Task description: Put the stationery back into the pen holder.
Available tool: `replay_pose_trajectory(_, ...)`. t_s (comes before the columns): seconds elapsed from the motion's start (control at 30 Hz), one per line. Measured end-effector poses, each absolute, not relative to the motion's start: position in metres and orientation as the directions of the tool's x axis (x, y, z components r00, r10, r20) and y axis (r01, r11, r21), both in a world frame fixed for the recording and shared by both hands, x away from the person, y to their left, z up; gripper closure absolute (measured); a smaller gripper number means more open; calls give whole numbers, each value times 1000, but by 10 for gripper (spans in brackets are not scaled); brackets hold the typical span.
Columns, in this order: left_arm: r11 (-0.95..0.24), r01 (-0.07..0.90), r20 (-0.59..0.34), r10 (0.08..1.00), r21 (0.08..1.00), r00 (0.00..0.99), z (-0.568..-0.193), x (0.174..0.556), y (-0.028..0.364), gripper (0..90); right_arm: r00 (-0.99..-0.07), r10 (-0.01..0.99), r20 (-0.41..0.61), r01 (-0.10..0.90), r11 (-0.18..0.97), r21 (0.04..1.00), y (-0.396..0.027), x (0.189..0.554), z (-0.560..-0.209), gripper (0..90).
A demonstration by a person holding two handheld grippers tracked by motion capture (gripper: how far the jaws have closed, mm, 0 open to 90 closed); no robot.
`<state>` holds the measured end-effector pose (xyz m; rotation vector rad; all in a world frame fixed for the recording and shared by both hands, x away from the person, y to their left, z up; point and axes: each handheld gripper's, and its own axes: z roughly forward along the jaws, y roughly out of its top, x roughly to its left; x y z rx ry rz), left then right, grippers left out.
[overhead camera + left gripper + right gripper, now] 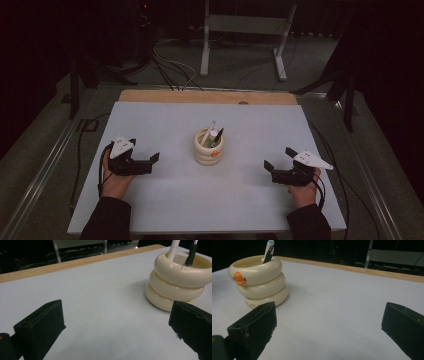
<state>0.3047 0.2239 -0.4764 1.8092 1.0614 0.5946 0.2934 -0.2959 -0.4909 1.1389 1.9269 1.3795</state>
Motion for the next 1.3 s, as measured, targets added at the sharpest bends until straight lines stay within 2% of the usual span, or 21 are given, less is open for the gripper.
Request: replay_pose_trajectory(1.3, -140, 406, -66, 889, 903, 453, -493, 283, 246, 6, -522, 850, 71, 331, 125, 935, -296, 291, -490, 0)
